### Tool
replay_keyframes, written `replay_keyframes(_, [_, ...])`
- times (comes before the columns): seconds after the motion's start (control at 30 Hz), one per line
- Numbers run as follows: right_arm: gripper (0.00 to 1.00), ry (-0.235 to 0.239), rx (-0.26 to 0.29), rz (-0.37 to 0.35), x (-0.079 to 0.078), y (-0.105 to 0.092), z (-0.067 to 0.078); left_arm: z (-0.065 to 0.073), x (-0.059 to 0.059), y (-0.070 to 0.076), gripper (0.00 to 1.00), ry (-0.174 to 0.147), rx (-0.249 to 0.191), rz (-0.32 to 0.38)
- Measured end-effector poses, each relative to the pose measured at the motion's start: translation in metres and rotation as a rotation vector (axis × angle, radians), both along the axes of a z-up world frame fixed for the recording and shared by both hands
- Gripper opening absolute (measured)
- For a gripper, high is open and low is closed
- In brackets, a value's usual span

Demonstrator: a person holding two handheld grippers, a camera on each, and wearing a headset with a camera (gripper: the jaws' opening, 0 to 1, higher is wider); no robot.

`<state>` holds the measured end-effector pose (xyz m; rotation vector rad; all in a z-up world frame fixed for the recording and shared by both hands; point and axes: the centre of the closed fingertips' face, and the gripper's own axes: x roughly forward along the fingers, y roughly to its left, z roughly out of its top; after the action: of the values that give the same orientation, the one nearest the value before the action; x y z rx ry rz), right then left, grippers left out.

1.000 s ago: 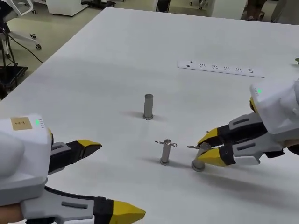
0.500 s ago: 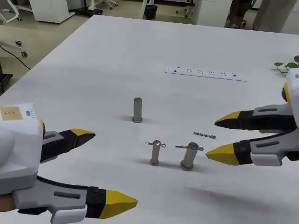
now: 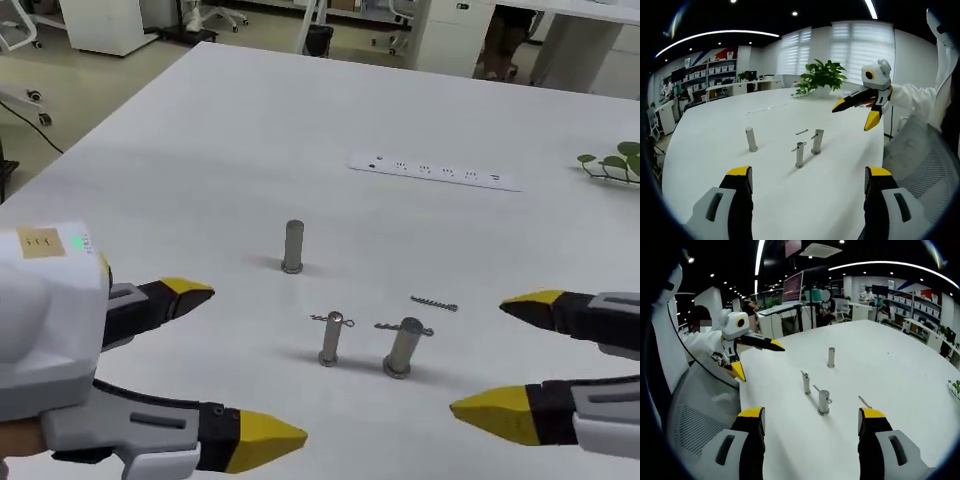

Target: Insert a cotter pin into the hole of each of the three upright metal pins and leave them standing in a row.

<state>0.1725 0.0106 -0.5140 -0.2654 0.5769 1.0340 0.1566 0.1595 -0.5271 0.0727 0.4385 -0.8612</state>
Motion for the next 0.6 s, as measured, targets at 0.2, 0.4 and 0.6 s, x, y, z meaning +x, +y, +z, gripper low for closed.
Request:
replay_keyframes(0.2, [0.84, 0.023, 0.055, -0.090, -0.004, -0.003, -0.002, 0.003, 0.005, 0.002, 0.92, -0.001, -0.015, 0.000])
replay_keyframes(0.4, [0.93, 0.042, 0.065, -0.156, -0.004, -0.012, -0.009, 0.006, 0.015, 0.003, 0.92, 0.000, -0.031, 0.007])
replay_keyframes(0.6, [0.93, 0.041, 0.079, -0.199, -0.005, -0.019, -0.008, 0.013, 0.037, 0.003, 0.91, -0.021, -0.052, 0.014])
